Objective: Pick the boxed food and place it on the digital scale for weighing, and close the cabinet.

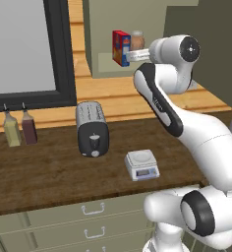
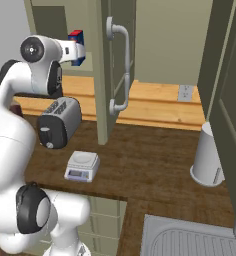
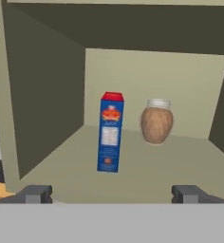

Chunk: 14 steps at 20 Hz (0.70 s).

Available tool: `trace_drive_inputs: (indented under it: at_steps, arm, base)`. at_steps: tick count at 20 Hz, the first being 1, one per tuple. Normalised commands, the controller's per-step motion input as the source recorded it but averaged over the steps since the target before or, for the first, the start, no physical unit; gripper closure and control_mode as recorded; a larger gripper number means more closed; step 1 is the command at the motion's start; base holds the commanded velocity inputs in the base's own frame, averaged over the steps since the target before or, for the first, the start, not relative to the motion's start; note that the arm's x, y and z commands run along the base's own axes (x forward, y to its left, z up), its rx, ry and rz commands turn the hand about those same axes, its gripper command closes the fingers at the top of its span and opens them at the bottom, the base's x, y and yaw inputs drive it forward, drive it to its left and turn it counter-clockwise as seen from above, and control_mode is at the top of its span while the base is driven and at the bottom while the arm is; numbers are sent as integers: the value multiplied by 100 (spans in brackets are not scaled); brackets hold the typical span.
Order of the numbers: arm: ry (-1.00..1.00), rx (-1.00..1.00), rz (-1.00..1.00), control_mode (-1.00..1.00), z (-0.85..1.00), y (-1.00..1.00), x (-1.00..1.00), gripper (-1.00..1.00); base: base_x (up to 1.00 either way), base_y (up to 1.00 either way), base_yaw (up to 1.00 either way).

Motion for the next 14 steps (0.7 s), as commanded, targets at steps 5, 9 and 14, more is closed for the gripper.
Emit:
trace_drive_inputs:
  at_steps: [5,9,14]
  arm:
    - [-3,0,0,-100,0,3,27,-100]
    - [-9,0,0,-100,2,12,39,-100]
    - [-8,0,0,-100,0,27,61,-100]
  base:
    - [0,0,0]
    - [0,0,0]
    - [0,0,0]
